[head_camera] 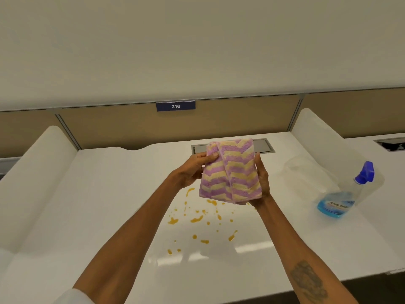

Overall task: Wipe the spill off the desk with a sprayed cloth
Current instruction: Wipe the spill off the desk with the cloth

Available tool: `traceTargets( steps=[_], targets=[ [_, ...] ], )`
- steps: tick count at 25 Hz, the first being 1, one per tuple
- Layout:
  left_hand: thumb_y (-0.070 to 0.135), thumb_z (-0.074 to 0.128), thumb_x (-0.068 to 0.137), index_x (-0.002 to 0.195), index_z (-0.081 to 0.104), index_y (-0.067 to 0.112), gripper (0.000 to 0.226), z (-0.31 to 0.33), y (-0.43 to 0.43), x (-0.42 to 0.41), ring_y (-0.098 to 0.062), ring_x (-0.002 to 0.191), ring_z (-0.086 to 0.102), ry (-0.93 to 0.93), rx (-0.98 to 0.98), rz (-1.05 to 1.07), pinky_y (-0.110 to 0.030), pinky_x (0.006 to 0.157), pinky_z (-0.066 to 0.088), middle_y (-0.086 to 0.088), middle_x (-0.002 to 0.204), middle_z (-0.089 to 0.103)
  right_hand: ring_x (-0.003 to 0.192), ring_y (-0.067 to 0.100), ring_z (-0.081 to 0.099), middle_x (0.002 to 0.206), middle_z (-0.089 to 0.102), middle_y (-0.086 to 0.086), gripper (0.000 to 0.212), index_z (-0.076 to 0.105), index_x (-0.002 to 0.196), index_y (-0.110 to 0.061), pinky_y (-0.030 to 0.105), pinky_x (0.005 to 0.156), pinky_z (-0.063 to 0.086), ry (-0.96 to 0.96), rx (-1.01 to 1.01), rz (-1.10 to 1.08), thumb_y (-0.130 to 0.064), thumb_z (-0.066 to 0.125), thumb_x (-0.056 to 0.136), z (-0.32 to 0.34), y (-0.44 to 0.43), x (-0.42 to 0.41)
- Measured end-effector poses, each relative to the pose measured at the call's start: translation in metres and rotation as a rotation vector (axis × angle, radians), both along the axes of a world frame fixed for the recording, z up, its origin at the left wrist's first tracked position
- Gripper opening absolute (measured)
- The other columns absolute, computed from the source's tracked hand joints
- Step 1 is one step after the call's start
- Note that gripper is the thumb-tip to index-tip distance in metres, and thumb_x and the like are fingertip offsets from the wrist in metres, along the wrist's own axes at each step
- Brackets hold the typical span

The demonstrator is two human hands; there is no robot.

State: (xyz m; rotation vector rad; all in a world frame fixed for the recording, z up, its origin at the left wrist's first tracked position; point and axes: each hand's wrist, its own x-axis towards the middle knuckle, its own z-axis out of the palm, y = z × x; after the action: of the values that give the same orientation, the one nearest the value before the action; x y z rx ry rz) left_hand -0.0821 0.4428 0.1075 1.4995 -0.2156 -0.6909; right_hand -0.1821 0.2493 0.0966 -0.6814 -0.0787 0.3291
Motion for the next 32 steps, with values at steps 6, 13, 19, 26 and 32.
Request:
traceTargets(
  steps=[6, 13, 19, 26, 32],
  targets=[
    [0.044, 0.066, 0.09, 0.115, 0.068, 0.02, 0.035, -0.039, 0.009, -0.008, -0.027, 0.093, 0.074, 0.05, 0.129, -0.016, -0.038, 0.078, 0.062, -0.005, 0.107, 0.074, 0.101, 0.032, 0.068, 0.116, 0.067, 0.011, 0.06, 0.048, 0.139, -0.011, 0.048, 0.089, 0.057, 0.223, -0.055, -0.043, -0.054, 0.035, 0.1, -0.05, 0.005, -0.003],
    [0.042, 0.059, 0.097, 0.121, 0.068, 0.015, 0.037, -0.094, 0.074, -0.03, -0.022, 0.116, 0.064, -0.213, 0.414, 0.21, -0.032, 0.095, 0.052, 0.0, 0.119, 0.07, 0.096, 0.029, 0.071, 0.105, 0.073, 0.007, 0.049, 0.066, 0.119, -0.017, 0.048, 0.087, 0.057, 0.373, 0.037, -0.307, -0.053, 0.04, 0.099, -0.107, -0.004, -0.025],
    [0.037, 0.044, 0.104, 0.154, 0.034, 0.016, 0.055, -0.17, 0.142, -0.058, -0.023, 0.154, 0.008, -0.451, 0.96, 0.185, -0.04, 0.124, 0.008, -0.004, 0.163, 0.026, 0.096, 0.023, 0.069, 0.102, 0.072, 0.002, 0.046, 0.066, 0.114, -0.022, 0.042, 0.084, 0.058, 0.436, -0.022, -0.595, -0.054, 0.037, 0.098, -0.151, -0.028, -0.05],
    [0.043, 0.026, 0.106, 0.159, 0.008, 0.013, 0.064, -0.218, 0.157, -0.068, -0.033, 0.153, -0.01, -0.488, 1.264, 0.229, -0.054, 0.123, -0.004, -0.007, 0.168, 0.0, 0.111, 0.028, 0.065, 0.116, 0.068, 0.001, 0.048, 0.064, 0.119, -0.026, 0.045, 0.096, 0.052, 0.642, -0.52, -1.066, -0.059, 0.048, 0.089, -0.15, -0.046, -0.059],
    [0.044, 0.02, 0.106, 0.159, 0.005, 0.016, 0.062, -0.251, 0.15, -0.063, -0.031, 0.153, -0.011, -0.406, 1.235, 0.279, -0.054, 0.122, -0.007, -0.007, 0.168, -0.001, 0.123, 0.037, 0.053, 0.131, 0.058, 0.015, 0.057, 0.045, 0.139, -0.022, 0.051, 0.11, 0.036, 0.571, -1.351, -0.983, -0.056, 0.031, 0.095, -0.167, -0.053, -0.007]
  ],
)
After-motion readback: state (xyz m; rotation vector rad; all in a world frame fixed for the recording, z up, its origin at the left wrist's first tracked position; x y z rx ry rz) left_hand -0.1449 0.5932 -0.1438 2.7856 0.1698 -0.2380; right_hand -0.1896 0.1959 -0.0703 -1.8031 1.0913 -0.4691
